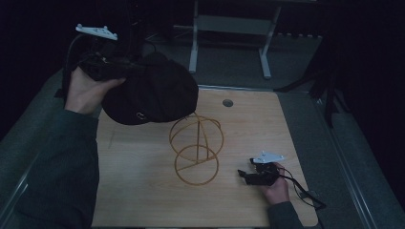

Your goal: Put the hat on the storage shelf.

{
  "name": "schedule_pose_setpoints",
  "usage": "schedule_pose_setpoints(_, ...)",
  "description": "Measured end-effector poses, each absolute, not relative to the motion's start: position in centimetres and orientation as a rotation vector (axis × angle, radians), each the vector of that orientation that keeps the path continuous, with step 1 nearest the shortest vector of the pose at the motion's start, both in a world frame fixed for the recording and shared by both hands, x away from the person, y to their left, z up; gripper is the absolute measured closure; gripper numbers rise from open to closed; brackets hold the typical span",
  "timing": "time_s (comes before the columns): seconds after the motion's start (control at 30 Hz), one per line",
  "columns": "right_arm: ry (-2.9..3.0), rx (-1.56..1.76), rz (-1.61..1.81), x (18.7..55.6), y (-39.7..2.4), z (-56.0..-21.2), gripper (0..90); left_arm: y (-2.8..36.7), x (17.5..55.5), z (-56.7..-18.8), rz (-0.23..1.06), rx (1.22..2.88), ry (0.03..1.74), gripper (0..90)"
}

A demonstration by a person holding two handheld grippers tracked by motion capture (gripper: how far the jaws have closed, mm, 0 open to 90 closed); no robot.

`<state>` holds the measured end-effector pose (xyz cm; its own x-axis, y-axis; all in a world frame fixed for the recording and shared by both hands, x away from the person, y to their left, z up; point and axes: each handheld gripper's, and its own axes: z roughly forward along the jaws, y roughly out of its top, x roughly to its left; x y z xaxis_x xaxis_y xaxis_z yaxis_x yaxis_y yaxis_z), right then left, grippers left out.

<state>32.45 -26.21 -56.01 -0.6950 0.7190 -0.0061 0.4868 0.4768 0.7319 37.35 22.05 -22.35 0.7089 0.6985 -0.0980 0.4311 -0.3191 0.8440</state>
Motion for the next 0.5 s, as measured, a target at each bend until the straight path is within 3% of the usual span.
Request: schedule_pose_setpoints(0.5,2.415,1.025,1.049,32.4,-26.2,-56.0,25.9,21.0,36.8,-21.8,0.313,1.967,0.805,86.2)
